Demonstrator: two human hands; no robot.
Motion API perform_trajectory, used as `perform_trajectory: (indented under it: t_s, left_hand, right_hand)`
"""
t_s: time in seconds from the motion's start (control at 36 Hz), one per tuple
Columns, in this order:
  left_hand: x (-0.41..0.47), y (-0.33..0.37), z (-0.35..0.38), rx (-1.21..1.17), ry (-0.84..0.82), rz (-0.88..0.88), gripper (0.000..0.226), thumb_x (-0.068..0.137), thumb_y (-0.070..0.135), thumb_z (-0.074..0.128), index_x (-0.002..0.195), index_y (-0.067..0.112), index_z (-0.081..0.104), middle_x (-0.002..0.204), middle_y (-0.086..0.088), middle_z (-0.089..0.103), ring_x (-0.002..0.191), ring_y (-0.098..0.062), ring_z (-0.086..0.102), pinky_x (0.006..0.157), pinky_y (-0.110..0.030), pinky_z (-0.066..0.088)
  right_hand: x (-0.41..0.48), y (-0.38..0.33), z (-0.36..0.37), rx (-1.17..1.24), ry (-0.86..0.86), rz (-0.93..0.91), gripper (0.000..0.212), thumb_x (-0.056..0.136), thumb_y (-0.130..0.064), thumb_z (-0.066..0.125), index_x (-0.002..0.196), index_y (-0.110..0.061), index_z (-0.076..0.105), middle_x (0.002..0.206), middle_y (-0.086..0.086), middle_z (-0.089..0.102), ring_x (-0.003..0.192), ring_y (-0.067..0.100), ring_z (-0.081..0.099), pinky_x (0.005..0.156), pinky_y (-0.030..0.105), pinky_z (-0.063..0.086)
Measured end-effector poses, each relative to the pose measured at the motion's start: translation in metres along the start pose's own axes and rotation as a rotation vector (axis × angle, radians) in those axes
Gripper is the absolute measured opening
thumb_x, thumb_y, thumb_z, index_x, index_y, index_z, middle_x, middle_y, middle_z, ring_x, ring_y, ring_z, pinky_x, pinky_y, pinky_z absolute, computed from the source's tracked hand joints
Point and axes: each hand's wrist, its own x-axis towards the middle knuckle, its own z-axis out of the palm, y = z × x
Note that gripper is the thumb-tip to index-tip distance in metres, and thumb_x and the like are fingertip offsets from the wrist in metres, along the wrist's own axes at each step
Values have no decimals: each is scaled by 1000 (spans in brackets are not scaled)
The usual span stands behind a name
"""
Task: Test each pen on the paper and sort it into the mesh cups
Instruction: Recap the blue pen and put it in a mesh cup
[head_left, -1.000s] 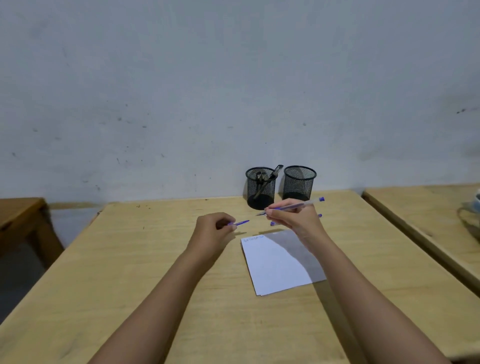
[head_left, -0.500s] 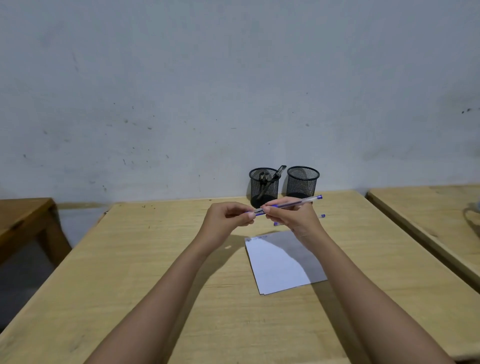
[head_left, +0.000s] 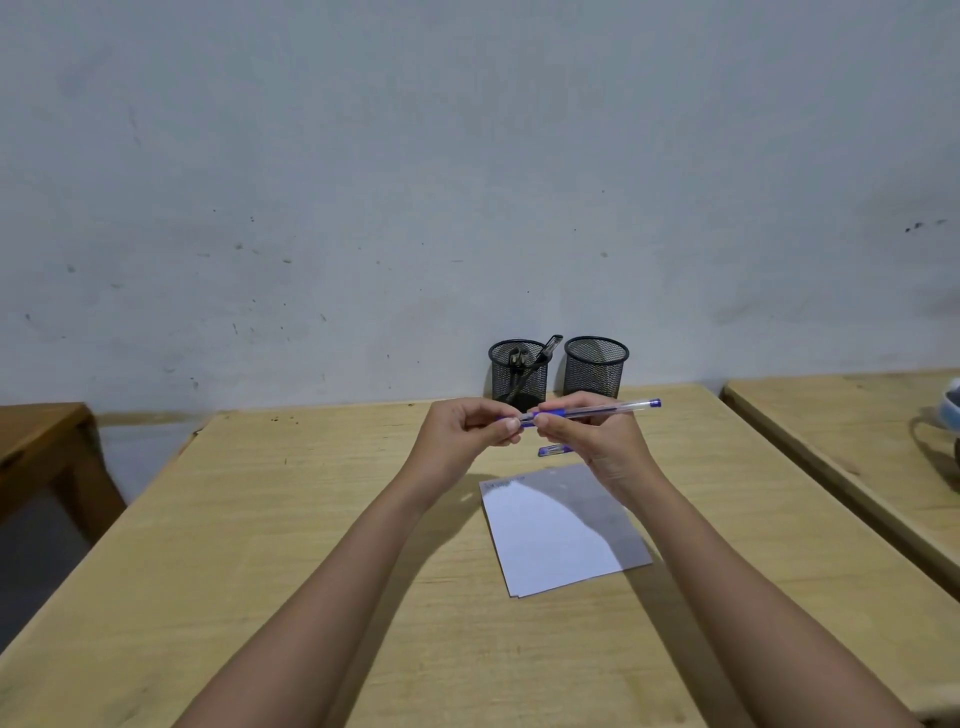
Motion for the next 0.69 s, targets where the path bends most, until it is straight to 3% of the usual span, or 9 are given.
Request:
perform_trajectory:
  t_s: [0.11, 0.25, 0.36, 0.47, 0.58, 0.69]
  left_hand:
    - [3, 2, 3, -10, -10, 9, 10, 83, -3, 64, 90, 1, 70, 74, -6, 71, 66, -8, 66, 71, -17, 54]
    - [4, 4, -2, -8, -9, 20, 12, 84, -1, 63, 92, 3, 71, 81, -12, 69, 69, -8, 65, 74, -17, 53]
    - [8, 7, -13, -26, 16, 3, 19, 82, 0, 66, 100, -6, 68, 84, -11, 70, 70, -8, 67, 72, -15, 53]
    - [14, 16, -13, -37, 26, 24, 18, 80, -2, 67, 97, -2, 69, 76, -4, 71, 68, -7, 68, 70, -15, 53]
    - [26, 26, -2, -78, 33, 52, 16, 80, -2, 67, 95, 2, 69, 74, -2, 73, 71, -11, 69, 71, -18, 55]
    - [39, 32, 23, -98, 33, 90, 15, 81, 0, 67, 96, 3, 69, 79, -7, 72, 73, -12, 69, 75, -21, 56]
  right_hand:
    - [-1, -7, -5, 25, -15, 41, 12, 67, -3, 73, 78, -4, 68, 70, 5, 72, 65, 14, 68, 65, 20, 54]
    - [-1, -23, -17, 20, -28, 48, 12, 66, -11, 73, 77, -6, 72, 73, 7, 72, 69, 16, 68, 67, 19, 54]
    - [-1, -30, -36, 75, 25, 25, 18, 56, -18, 77, 71, -9, 74, 72, 6, 72, 67, 16, 68, 67, 18, 54]
    - [-5, -36, -47, -235, -43, 14, 14, 68, 5, 74, 79, -4, 72, 72, 7, 72, 66, 12, 67, 65, 19, 53]
    - [-6, -41, -48, -490, -111, 54, 17, 69, 5, 76, 79, -8, 72, 66, -1, 71, 60, 7, 63, 53, 18, 48]
    - [-5, -40, -48, -637, -130, 69, 23, 68, 4, 77, 82, -14, 70, 69, 0, 66, 60, 5, 62, 59, 12, 47]
